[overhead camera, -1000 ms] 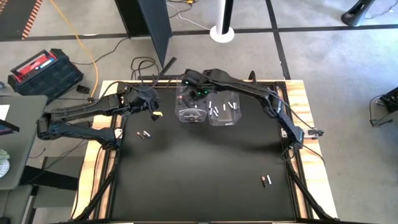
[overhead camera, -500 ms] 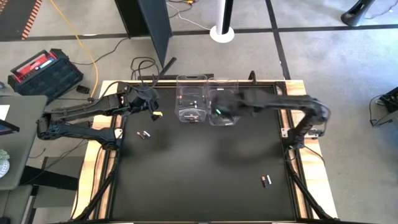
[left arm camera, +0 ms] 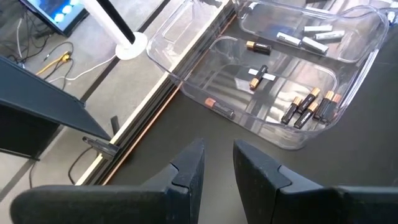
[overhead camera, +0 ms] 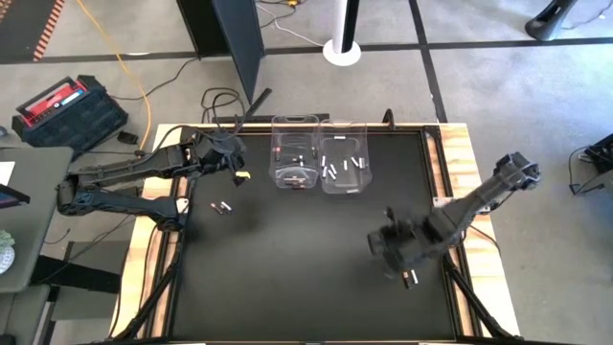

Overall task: Sort batteries
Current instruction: Put the black battery into the left transparent bin

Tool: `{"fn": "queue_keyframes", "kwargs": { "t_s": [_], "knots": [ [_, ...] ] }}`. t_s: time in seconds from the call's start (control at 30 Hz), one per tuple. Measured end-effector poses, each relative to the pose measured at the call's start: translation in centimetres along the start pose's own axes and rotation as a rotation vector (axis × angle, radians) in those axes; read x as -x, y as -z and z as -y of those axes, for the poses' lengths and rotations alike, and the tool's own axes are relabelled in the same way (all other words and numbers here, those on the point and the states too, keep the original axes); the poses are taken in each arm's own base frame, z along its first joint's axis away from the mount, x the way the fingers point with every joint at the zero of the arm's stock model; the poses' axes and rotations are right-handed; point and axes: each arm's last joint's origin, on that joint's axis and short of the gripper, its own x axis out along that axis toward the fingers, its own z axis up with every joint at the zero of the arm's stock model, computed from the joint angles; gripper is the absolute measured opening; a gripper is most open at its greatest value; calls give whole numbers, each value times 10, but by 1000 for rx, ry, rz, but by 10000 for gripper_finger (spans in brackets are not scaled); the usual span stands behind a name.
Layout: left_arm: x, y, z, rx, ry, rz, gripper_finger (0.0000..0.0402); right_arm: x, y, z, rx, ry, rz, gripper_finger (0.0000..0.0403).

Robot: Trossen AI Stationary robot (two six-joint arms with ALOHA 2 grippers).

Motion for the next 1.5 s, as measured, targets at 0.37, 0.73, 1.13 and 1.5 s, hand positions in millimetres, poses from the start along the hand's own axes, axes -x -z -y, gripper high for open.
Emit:
{"fn": "queue_keyframes", "kwargs": {
  "t_s": [0.37, 0.73, 1.13, 1.5],
  "knots": [
    [0, 0, 0, 71, 0, -1, 82, 1, 78, 13, -11, 156, -180, 132],
    [0, 0, 0, 42, 0, 0, 82, -14, 132, 18, -44, 245, -194, 132],
    [0, 0, 0, 45, 0, 0, 82, -51, 148, 33, -78, 267, -244, 132],
    [0, 0, 0, 69, 0, -1, 82, -69, 151, 47, -83, 282, -266, 132]
  ]
}}
